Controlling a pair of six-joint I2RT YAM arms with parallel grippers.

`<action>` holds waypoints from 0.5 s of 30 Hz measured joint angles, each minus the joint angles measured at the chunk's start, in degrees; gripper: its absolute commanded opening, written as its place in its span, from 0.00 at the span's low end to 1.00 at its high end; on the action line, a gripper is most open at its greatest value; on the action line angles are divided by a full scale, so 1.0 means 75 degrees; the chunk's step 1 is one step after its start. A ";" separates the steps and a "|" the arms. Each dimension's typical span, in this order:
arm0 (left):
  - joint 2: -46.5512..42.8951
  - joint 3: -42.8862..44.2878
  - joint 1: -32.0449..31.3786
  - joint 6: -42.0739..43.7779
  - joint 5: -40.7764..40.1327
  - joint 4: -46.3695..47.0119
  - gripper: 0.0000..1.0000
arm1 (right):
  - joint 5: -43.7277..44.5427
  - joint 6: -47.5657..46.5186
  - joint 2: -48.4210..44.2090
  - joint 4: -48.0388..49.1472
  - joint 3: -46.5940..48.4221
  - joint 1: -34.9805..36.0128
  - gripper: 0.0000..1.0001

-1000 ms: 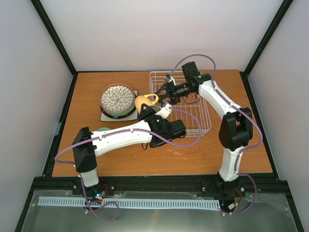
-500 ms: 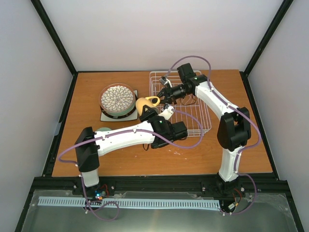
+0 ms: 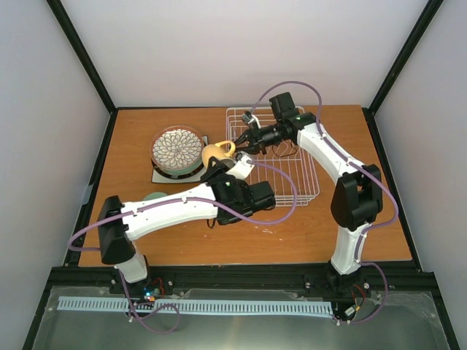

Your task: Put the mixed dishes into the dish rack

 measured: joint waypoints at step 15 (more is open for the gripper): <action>-0.1037 0.0219 -0.0119 -0.0230 -0.0009 0.0047 0.01 | 0.0172 0.0828 -0.0373 0.0740 0.0035 0.0061 0.22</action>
